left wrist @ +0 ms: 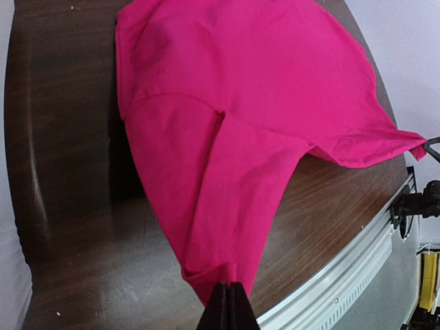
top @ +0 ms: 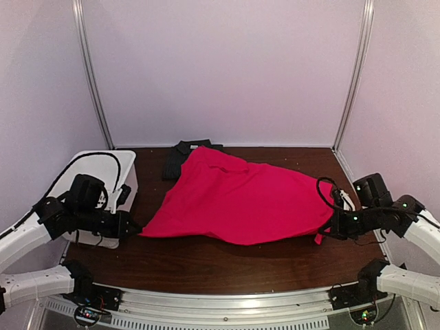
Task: Fold and stack the mixed laundry pile
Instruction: Flatten out the crumpled T-shirt at the center of the board.
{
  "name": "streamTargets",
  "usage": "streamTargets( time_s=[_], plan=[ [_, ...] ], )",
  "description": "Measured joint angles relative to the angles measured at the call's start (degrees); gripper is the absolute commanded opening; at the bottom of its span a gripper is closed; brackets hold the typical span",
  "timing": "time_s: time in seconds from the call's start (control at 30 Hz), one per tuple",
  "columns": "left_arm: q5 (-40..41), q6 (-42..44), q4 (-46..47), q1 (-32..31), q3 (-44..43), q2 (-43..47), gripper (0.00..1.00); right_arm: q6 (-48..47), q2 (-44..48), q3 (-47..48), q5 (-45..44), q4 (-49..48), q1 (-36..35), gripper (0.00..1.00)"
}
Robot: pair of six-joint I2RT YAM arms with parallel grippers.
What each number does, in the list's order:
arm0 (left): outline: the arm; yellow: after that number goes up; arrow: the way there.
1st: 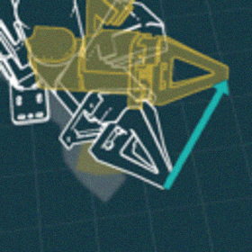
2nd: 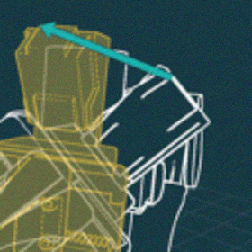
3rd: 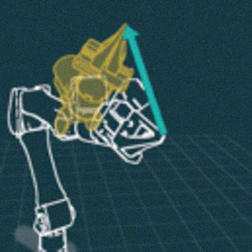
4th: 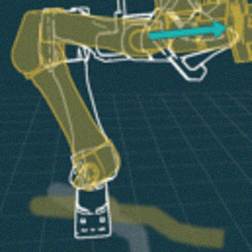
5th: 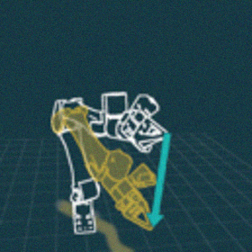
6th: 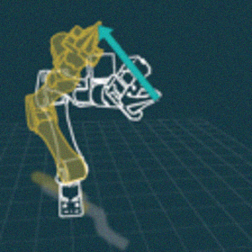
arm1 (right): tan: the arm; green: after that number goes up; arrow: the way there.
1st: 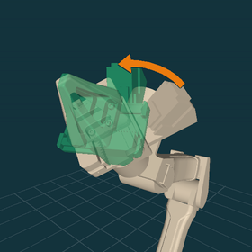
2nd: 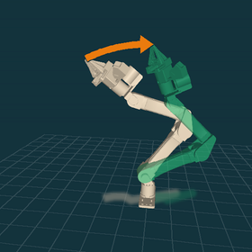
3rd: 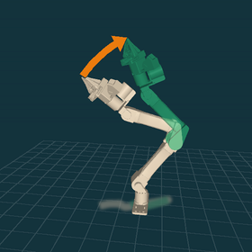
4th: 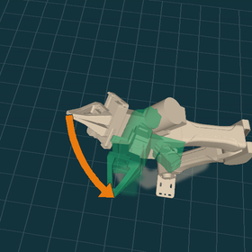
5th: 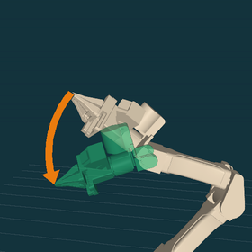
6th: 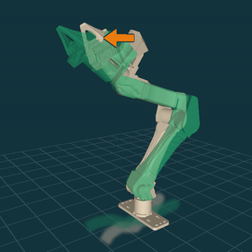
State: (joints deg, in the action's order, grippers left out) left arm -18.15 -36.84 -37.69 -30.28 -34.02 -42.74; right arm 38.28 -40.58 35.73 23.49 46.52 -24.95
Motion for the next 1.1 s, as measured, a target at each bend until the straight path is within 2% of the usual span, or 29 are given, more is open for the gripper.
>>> streamTargets(
  time_s=[0.1, 0.13, 0.17, 0.23, 0.3, 0.37, 0.47, 0.57, 0.67, 0.87, 1.1],
  plan=[
    [1.07, -1.51, -3.91, -1.79, -0.04, -0.2, 0.0, 0.7, 0.83, 0.0, -0.57, 4.07, -0.83, 0.0],
    [1.57, -1.99, -5.27, -2.56, -0.04, -0.35, 0.02, 0.72, 0.96, 0.0, -0.72, 5.35, -0.94, 0.04],
    [1.9, -2.36, -6.47, -3.39, -0.04, -0.5, 0.11, 0.7, 0.98, 0.0, -0.81, 6.43, -0.96, 0.13],
    [2.38, -2.45, -8.44, -4.94, -0.04, -0.81, 0.23, 0.57, 0.96, -0.04, -0.39, 7.96, -1.01, 0.26],
    [2.56, -2.45, -11.17, -6.49, -0.24, -1.27, 0.38, 0.5, 0.92, -0.15, 0.52, 9.42, -1.25, 0.44],
    [2.8, -2.1, -14.6, -7.39, -1.09, -1.29, 0.5, 0.5, 0.92, -0.02, 1.22, 11.02, -1.66, 0.51],
    [3.08, -1.11, -18.8, -7.69, -4.17, -0.44, 0.54, 0.37, 0.96, 2.45, 1.75, 14.19, -1.84, 0.58],
    [4.37, 0.24, -20.83, -7.72, -9.2, -0.92, 0.52, -0.22, 0.42, 6.69, 1.88, 13.9, -1.84, 0.59],
    [5.66, 1.92, -18.6, -7.72, -12.26, -4.87, 0.52, -1.14, -2.23, 7.78, 2.05, 9.44, -1.84, 0.59],
    [10.71, 4.94, -6.91, -7.82, -14.95, -22.05, 0.53, -4.07, -16.59, 4.92, 1.99, -5.2, -2.23, 0.54],
    [10.47, 7.48, 8.55, -8.87, -16.35, -39.67, 0.51, -8.59, -29.11, 4.74, 2.14, -18.12, -6.36, 0.52]
  ],
)
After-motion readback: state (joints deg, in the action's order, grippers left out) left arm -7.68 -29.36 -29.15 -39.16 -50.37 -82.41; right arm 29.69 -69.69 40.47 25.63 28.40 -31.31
